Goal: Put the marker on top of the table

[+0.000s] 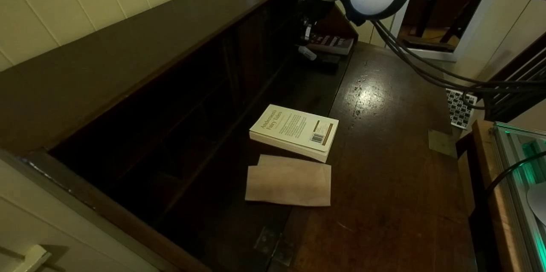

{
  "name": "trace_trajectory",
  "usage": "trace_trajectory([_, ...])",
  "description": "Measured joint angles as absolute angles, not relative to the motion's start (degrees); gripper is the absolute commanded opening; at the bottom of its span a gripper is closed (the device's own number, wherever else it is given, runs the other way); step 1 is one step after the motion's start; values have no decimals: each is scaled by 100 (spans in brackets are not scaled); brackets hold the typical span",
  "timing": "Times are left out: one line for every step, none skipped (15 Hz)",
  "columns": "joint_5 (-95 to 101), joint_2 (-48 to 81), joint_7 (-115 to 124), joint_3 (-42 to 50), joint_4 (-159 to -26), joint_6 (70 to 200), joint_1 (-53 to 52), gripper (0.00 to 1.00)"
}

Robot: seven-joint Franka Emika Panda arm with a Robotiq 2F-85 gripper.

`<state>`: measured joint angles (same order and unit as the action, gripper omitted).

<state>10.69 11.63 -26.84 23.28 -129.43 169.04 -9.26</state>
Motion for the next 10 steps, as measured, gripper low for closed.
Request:
trace_trajectory([1191, 1167, -2643, 2127, -12943, 16904, -723, 4])
trace_trajectory([1288, 1174, -2621, 1948, -12943, 16904, -546, 4])
trace_trajectory([1356, 1179, -2614, 1801, -12943, 16904, -403, 4])
trace_trajectory([1404, 1186, -2613, 1677, -12943, 16904, -283, 4])
trace_trajectory([1445, 1193, -2612, 1567, -12943, 16904, -177, 4])
trace_trajectory([1475, 1201, -2612, 1477, -12943, 16904, -88, 4])
trace_trajectory([1481, 1213, -2612, 1397, -12943, 16904, -12, 4])
trace_trajectory([1482, 1230, -2612, 1323, -12943, 16904, 58, 10])
trace_trajectory([1482, 1252, -2612, 1261, -12944, 16904, 112, 41])
trace_trajectory([1482, 1277, -2612, 1205, -12944, 16904, 159, 41])
